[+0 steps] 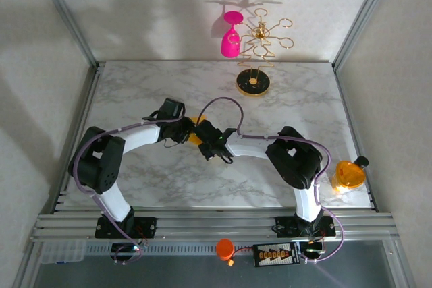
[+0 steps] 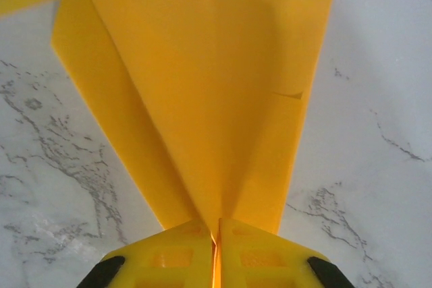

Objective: Fold a paper plane with a square sheet of paper (pick it up from the middle)
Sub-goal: Fourth fold the wing at the center of the table.

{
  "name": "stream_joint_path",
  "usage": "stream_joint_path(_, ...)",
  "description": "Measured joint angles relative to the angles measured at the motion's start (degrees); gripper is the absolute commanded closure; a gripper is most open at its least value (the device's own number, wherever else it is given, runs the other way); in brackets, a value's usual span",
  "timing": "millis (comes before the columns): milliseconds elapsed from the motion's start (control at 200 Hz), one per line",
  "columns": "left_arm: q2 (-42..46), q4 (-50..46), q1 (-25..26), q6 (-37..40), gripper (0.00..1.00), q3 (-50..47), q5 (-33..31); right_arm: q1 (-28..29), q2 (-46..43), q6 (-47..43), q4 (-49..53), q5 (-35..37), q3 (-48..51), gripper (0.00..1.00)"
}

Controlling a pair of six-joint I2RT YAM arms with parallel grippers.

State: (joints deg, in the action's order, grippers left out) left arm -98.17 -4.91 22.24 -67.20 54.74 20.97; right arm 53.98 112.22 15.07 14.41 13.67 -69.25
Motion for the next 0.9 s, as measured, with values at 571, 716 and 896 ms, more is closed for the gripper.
stream_joint_path(571,10.36,8.24,-2.73,1.4,0.74,-11.65,-2.73,-7.98,-1.44,-0.04,-3.34,-19.85,2.21,0.91)
stream_joint_path(716,8.7,11.43,-0.09,2.49,0.73,-12.83,-1.97,-9.18,-1.44,-0.04,-3.82,-23.23,2.21,0.91)
stream_joint_path(896,5.62,15.74,0.94,5.14,0.71,-12.81,-1.18,-9.6,-1.44,-0.04,-3.93,-25.46,2.21,0.91)
